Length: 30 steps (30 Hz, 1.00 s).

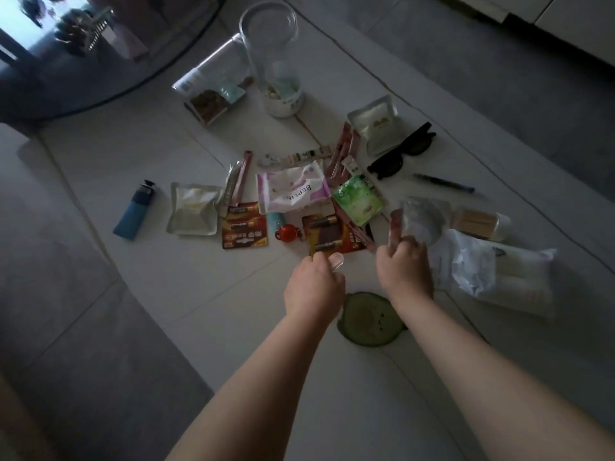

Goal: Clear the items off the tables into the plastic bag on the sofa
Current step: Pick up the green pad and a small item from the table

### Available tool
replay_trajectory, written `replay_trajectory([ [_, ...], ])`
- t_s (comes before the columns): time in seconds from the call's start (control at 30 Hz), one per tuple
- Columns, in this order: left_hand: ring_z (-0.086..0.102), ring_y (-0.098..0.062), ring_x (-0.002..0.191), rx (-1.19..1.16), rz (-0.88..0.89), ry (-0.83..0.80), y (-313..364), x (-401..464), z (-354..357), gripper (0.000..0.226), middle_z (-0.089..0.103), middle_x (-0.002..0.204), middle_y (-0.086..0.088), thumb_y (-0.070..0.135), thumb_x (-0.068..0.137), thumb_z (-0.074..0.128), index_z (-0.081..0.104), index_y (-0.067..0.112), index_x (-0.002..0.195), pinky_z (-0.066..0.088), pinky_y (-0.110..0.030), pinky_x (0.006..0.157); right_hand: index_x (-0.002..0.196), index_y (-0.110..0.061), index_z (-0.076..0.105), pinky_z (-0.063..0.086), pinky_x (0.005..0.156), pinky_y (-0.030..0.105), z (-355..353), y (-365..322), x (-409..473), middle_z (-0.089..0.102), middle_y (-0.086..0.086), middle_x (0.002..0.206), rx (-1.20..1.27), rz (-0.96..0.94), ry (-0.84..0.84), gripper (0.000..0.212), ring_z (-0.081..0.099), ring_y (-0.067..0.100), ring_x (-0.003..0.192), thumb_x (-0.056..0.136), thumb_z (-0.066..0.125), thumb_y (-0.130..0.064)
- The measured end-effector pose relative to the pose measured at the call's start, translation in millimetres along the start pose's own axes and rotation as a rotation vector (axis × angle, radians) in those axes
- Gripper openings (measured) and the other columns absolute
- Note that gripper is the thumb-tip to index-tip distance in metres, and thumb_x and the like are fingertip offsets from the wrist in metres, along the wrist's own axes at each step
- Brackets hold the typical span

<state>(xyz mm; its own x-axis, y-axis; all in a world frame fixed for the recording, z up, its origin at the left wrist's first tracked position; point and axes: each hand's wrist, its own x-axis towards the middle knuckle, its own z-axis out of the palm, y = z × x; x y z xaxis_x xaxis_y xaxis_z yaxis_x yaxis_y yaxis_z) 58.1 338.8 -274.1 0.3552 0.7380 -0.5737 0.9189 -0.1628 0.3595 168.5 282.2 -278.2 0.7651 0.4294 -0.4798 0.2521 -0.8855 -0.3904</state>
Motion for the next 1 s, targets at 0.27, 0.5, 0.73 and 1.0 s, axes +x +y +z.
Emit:
replay_trajectory([
  [0.27,0.050,-0.015,0.084,0.009,0.040,0.064,-25,3,0,0.021,0.057,0.107,-0.003,0.025,0.098,0.044,0.053,0.016,0.114,0.044,-0.027,0.070,0.117,-0.005,0.047,0.038,0.068,0.032,18,-23,21,0.046,0.015,0.118,-0.343,-0.321,-0.021,0.032,0.055,0.031,0.097,0.096,0.045,-0.030],
  [0.5,0.058,-0.021,0.095,-0.021,0.046,0.096,-41,-6,-3,0.025,0.060,0.108,-0.002,0.033,0.098,0.045,0.050,0.019,0.117,0.053,-0.037,0.079,0.116,-0.009,0.049,0.045,0.084,0.036,36,-30,26,0.058,0.012,0.117,-0.530,-0.314,0.076,0.023,0.061,0.031,0.102,0.094,0.051,-0.016],
  [0.73,0.059,-0.020,0.104,-0.062,0.011,0.080,-50,-25,-11,0.040,0.059,0.119,-0.002,0.039,0.096,0.048,0.044,0.021,0.132,0.053,-0.035,0.082,0.116,-0.007,0.050,0.038,0.072,0.034,17,-20,0,0.053,0.014,0.117,-0.386,-0.228,-0.030,0.031,0.055,0.031,0.102,0.093,0.045,-0.028],
  [1.0,0.060,-0.025,0.108,-0.225,-0.131,0.071,-47,-94,-29,0.038,0.062,0.123,-0.005,0.045,0.098,0.039,0.048,0.017,0.121,0.047,-0.035,0.079,0.093,-0.012,0.032,0.039,0.064,0.034,-42,-3,-62,0.050,0.012,0.088,-0.090,-0.329,-0.346,0.010,0.050,0.027,0.074,0.094,0.041,-0.015],
])
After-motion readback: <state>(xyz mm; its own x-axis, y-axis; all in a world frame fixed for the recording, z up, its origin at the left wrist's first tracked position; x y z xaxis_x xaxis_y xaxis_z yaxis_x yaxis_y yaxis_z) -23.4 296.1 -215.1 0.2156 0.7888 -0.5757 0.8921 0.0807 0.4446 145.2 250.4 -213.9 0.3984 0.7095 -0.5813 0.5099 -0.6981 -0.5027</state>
